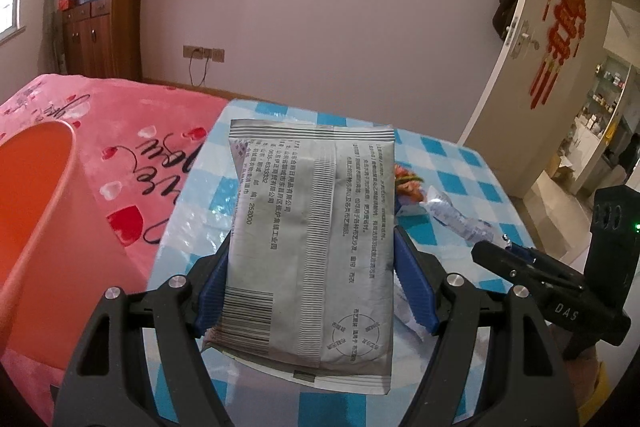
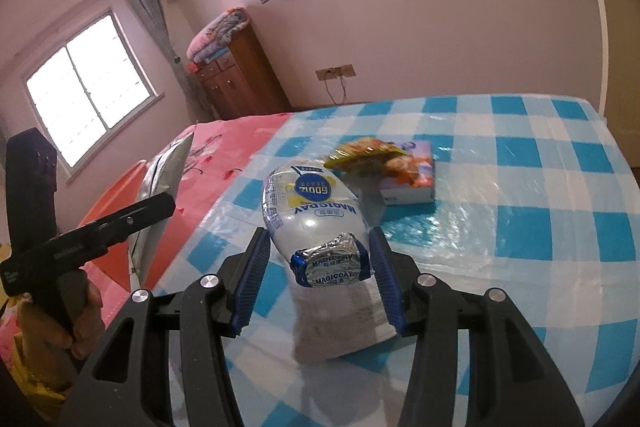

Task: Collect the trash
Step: 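Carry both bags over the orange bucket and open both grippers to drop them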

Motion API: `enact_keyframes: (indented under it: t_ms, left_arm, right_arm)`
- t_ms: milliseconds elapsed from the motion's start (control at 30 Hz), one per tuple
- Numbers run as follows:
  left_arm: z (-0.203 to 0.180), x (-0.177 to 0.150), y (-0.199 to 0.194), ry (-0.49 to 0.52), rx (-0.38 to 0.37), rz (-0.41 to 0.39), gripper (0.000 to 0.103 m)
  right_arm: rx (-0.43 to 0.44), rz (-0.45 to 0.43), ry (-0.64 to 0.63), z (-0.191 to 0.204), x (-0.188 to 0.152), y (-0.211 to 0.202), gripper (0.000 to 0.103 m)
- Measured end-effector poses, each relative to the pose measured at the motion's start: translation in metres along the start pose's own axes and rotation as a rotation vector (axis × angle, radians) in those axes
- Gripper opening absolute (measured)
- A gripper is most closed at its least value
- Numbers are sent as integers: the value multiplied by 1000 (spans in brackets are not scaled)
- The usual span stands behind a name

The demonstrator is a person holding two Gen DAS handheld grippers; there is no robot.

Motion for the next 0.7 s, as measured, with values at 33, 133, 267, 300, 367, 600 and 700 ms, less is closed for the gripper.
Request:
enact_keyframes:
  t_ms: [33, 133, 267, 300, 367, 600, 700]
  left_arm:
    - [0, 2, -4, 1, -2, -8, 74]
    - [3, 8, -19, 3, 2, -38, 74]
    - [17, 17, -40, -13, 15, -76, 74]
    - [20, 18, -44, -17, 20, -83, 74]
    - [32, 22, -55, -29, 38, -101, 74]
    - [86, 30, -90, -87, 129, -159, 75]
    - [115, 28, -101, -121, 177, -173, 75]
  right_arm:
    - [3, -2, -4, 3, 2, -1, 52]
    - [24, -3, -13, 16, 7, -3, 52]
    - [52, 5, -32, 37, 12, -3, 52]
    - [57, 8, -38, 42, 14, -2, 52]
    - [72, 18, -55, 56, 17, 1, 52]
    - [147, 46, -131, 110, 30, 14, 52]
    - [188, 68, -182, 145, 34, 26, 52]
Point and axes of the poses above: each gripper's, at about its wrist camera, not at the fingertips, and y roughly the way its jaws point, z to its left, x to its top, the point moved 8 cm from there along y, roughly the way its jaws point, and after that the axes turned 3 degrees about x, right-handed, at the moved point
